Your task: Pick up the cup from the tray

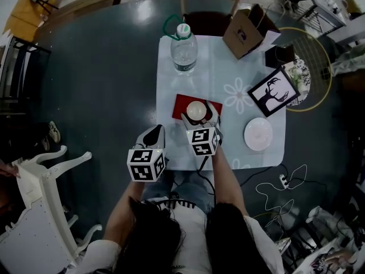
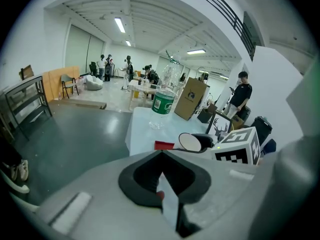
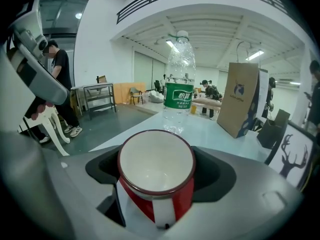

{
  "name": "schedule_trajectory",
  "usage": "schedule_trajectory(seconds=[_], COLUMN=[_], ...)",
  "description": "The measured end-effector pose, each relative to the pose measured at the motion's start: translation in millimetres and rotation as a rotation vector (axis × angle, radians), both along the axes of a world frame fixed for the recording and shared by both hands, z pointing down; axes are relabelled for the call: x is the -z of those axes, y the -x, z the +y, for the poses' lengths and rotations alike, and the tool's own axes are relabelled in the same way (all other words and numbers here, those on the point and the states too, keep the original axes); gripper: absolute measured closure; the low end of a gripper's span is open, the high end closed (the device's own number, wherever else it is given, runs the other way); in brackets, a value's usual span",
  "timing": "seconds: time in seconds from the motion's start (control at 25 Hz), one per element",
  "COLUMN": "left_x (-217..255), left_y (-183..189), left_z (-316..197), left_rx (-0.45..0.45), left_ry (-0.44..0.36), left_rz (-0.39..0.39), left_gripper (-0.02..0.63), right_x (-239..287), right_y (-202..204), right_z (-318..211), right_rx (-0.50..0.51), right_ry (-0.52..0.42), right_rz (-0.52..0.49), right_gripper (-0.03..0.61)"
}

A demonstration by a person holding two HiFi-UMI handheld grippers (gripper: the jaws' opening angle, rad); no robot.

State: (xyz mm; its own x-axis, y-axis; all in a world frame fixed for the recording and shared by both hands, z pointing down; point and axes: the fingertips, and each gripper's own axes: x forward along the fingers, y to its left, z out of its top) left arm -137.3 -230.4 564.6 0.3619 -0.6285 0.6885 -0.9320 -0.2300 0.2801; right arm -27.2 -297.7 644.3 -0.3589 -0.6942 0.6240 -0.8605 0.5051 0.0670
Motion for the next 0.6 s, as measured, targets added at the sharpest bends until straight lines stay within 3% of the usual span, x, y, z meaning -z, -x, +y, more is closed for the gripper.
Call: schedule_trajectory(seconds=[0.6], left_x=[7], left_y=[-5], left_z=[-3], left_rx=[-0.024], left_ry=[-0.017], left_rz=[0.005], left_gripper=[0.614], right_x=[27], right_y=[-9], right_z=[5], right_rx=[-0.050], right_ry=[-0.053], right_rz=[-0.026], right_gripper=[0.150])
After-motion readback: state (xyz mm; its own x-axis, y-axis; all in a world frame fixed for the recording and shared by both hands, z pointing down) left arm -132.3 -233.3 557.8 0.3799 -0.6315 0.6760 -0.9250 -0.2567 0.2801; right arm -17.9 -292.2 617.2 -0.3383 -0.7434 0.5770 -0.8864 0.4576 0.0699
